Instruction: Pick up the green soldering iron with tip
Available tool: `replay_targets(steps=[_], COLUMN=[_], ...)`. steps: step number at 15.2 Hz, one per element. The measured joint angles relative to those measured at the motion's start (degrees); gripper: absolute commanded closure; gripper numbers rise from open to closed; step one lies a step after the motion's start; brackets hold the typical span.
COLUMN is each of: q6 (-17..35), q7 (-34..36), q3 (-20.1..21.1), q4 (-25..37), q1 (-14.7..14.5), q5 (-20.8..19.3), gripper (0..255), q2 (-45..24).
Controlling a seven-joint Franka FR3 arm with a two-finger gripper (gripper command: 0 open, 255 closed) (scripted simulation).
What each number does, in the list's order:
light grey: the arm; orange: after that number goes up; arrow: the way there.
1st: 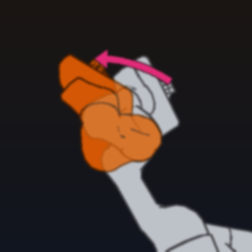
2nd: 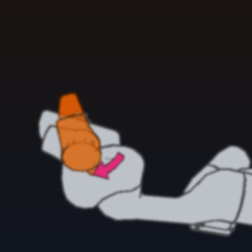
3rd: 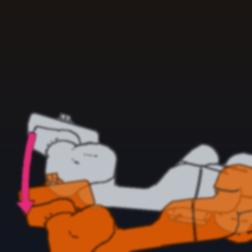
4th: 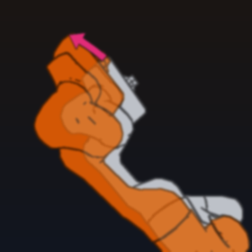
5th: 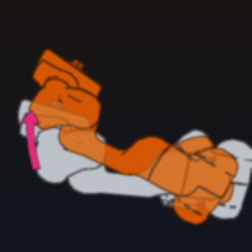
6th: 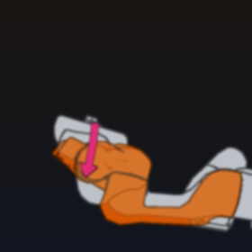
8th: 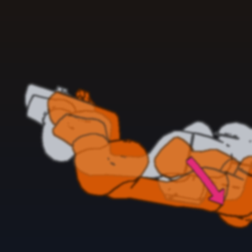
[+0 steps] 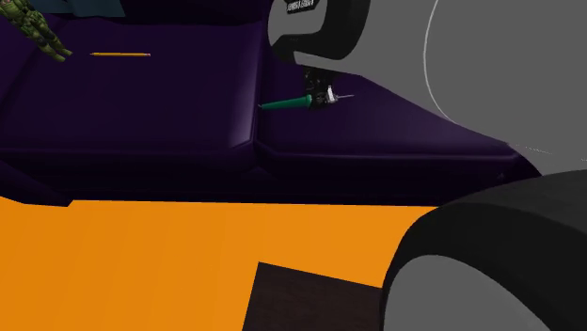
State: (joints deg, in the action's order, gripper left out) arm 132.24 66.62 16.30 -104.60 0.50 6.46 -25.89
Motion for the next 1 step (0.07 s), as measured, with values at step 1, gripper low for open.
replay_targets(steps=[1], q6=[-0.3], q7=[0.1], q3=[0.0], q4=[0.1], q1=[0.0], q5=[0.0], gripper=[255], q2=[0.3])
